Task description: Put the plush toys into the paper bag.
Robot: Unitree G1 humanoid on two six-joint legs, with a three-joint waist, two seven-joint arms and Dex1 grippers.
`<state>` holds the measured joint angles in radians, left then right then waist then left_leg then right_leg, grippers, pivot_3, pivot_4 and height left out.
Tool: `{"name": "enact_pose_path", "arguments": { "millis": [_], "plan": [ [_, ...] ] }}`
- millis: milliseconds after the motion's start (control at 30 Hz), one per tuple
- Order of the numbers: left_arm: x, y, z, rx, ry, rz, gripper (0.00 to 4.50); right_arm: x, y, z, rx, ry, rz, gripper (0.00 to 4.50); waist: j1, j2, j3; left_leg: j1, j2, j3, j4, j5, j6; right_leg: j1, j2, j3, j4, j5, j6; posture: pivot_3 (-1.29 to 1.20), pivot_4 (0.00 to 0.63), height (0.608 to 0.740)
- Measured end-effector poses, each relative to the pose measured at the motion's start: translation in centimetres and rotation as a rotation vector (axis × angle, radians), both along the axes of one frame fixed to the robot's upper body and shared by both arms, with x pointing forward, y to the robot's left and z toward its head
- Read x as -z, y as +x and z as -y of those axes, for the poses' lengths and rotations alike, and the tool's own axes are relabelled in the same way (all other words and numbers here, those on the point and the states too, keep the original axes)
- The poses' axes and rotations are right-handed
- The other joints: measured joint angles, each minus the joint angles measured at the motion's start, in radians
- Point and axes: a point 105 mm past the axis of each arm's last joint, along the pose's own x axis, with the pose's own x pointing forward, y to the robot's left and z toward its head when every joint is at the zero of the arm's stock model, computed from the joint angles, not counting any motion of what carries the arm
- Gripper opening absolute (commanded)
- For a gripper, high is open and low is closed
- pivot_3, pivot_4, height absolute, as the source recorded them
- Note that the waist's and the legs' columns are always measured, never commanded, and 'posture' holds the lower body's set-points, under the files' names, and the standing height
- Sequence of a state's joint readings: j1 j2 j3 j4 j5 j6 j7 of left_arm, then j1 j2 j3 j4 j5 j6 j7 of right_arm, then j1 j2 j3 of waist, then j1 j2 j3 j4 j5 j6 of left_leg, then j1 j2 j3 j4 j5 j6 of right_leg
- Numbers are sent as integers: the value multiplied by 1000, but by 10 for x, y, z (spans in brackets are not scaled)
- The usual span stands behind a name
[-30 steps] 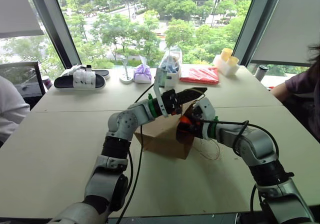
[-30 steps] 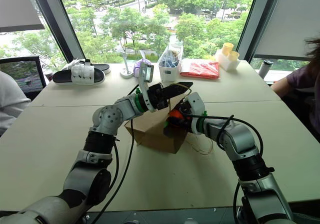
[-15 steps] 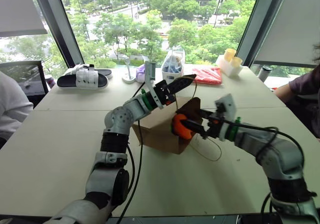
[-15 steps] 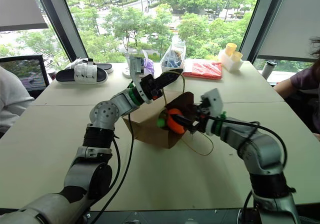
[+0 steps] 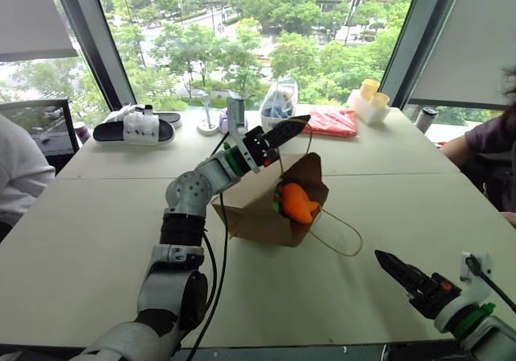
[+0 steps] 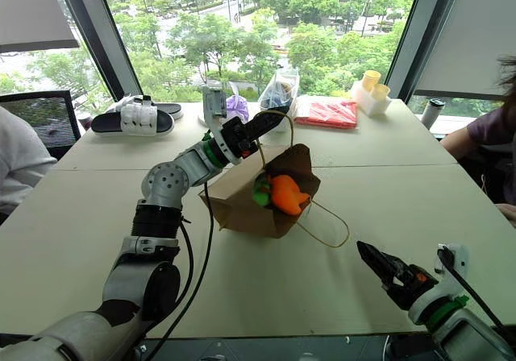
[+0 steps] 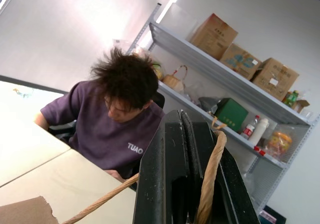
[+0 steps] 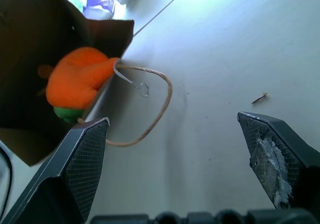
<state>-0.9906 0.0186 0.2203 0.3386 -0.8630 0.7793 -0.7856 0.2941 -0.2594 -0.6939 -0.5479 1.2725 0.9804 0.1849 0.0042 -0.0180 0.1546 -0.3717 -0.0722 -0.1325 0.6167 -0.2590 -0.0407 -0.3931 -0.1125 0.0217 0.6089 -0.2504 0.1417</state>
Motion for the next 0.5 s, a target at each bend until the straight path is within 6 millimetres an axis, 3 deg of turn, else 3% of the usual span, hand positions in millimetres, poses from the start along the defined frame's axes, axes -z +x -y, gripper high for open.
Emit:
{"name": "enact_pose_path", "arguments": {
  "millis": [133, 367, 467, 500],
  "plan": [
    [-1, 0, 2, 6, -1, -1, 0, 11, 10, -27, -8, 116, -24, 4444, 0, 0, 0, -1, -1, 0, 0, 0, 0, 0, 0, 0, 0, 0, 0, 0, 150, 740],
    [0, 0, 2, 13, -1, 1, 0, 14, 40, -45, 20, 210, -5, 4444, 1, 0, 0, -1, -1, 0, 0, 0, 0, -1, 0, 0, 0, 0, 0, 0, 150, 740],
    [0, 0, 3, 13, 3, 3, 0, 11, 49, -47, 28, 228, 14, 3657, 2, 0, 0, -1, -1, -1, 0, 0, 0, -1, 0, 0, 0, 0, 0, 0, 150, 740],
    [0, 0, 3, 12, 3, 3, 0, 11, 50, -47, 32, 230, 20, 3174, 1, 0, 0, -1, -1, 0, 0, 0, 0, -1, 0, 0, 0, 0, 0, 0, 150, 740]
  ]
}}
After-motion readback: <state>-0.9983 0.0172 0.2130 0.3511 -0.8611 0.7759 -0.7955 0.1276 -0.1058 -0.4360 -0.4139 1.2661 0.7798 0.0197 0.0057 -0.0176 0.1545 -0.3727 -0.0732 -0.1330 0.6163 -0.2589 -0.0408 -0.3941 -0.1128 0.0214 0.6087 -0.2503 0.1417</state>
